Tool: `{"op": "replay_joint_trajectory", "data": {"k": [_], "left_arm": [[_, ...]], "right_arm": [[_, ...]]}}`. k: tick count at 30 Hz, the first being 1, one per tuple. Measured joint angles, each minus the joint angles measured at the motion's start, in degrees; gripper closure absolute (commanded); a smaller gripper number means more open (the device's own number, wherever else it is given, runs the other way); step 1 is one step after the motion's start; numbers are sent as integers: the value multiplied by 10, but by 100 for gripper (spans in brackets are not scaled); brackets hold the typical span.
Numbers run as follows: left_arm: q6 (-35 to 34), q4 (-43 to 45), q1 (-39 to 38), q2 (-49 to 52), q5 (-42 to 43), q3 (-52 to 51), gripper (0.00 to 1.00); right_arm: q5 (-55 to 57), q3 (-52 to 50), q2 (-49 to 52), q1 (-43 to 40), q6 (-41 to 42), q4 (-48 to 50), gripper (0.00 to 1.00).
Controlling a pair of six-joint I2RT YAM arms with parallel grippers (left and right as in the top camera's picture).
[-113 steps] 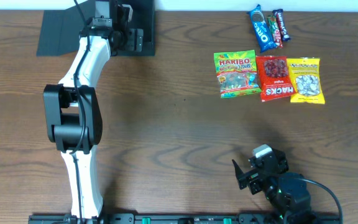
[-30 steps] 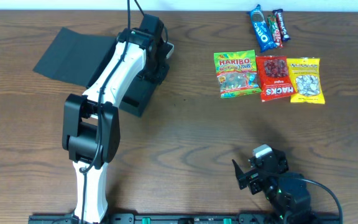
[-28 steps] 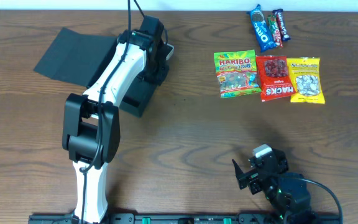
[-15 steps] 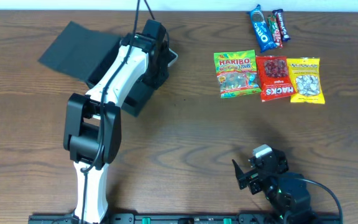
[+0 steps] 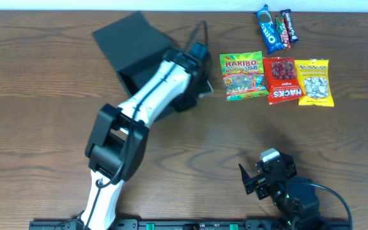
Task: Pack container
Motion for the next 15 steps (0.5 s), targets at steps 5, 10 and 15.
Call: {"op": "replay_joint_trajectory", "data": {"k": [5, 10, 15], "left_arm": [[19, -34, -53, 0, -7, 0, 94], [21, -32, -95, 0, -47, -2, 94], [23, -24, -130, 0, -66, -4, 94]], "right_arm": [[0, 0, 0, 0, 0, 0, 1], [0, 0, 0, 0, 0, 0, 1], [0, 0, 0, 0, 0, 0, 1]]}}
